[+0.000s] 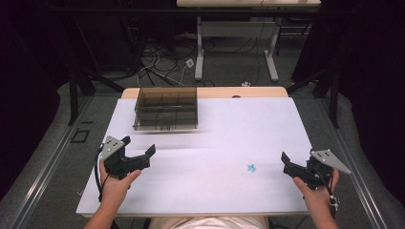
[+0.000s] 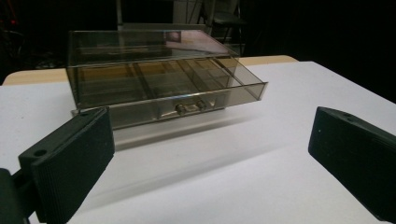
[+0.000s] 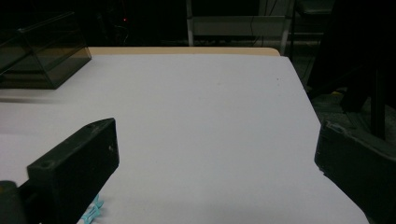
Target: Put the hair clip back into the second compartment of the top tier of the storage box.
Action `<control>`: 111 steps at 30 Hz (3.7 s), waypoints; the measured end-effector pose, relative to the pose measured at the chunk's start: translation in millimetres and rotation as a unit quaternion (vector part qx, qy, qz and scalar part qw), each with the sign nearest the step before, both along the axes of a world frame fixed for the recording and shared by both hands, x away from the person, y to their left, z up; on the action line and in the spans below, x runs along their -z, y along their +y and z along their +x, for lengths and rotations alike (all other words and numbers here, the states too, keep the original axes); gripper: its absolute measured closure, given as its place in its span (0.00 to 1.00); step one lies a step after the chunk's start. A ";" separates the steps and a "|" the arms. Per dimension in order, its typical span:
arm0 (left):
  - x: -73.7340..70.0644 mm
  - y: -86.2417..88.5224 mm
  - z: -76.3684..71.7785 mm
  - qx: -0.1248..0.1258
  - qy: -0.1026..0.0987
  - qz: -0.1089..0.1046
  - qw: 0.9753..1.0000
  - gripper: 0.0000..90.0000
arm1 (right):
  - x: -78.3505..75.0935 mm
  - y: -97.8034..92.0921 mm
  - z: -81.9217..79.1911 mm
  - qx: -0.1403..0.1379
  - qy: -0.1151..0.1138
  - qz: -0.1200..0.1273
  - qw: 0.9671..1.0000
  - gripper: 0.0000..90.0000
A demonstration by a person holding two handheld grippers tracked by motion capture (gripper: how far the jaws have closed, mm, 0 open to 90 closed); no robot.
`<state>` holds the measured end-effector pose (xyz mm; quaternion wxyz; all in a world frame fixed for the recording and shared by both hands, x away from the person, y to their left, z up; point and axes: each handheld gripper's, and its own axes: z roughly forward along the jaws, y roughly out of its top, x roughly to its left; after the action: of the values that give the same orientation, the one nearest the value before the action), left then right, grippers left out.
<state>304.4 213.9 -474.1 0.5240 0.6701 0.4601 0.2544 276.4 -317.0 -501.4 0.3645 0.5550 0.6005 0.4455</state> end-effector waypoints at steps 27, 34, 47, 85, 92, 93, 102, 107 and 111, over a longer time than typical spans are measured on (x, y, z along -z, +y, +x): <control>-20.1 -82.2 22.5 0.062 0.011 0.006 0.998 0.00 | 0.1 1.7 6.1 -0.008 -0.003 -0.003 1.000 0.00; -20.9 -99.0 27.0 0.067 0.018 0.008 0.998 0.04 | 0.7 4.4 10.0 -0.015 -0.002 0.001 1.000 0.00; -20.9 -133.1 36.9 0.068 0.022 0.014 0.997 0.15 | 2.7 9.8 17.6 -0.024 -0.003 0.004 1.000 0.00; 5.3 -206.4 45.8 0.125 0.036 0.031 0.991 0.40 | 6.1 9.6 14.7 -0.029 0.008 -0.003 1.000 0.00; 9.9 -219.9 48.1 0.139 0.053 0.030 0.988 0.40 | 6.5 9.9 14.5 -0.030 0.008 -0.001 1.000 0.00; 10.6 -221.4 48.4 0.140 0.053 0.031 0.988 0.40 | 6.6 9.8 14.6 -0.031 0.008 -0.002 0.999 0.00; 14.8 -232.1 52.5 0.156 0.062 0.036 0.985 0.40 | 7.4 9.8 14.6 -0.029 0.007 -0.001 1.000 0.00; 16.0 -242.6 52.4 0.168 0.064 0.042 0.983 0.40 | 6.6 8.2 14.2 -0.030 0.008 0.002 1.000 0.00; 19.4 -249.1 52.5 0.171 0.066 0.042 0.982 0.41 | 6.6 8.0 14.2 -0.029 0.008 0.002 1.000 0.00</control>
<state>356.9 -35.2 -493.4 0.4993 0.7756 0.3615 0.1357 290.6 -309.1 -508.0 0.3457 0.5419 0.6184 0.4521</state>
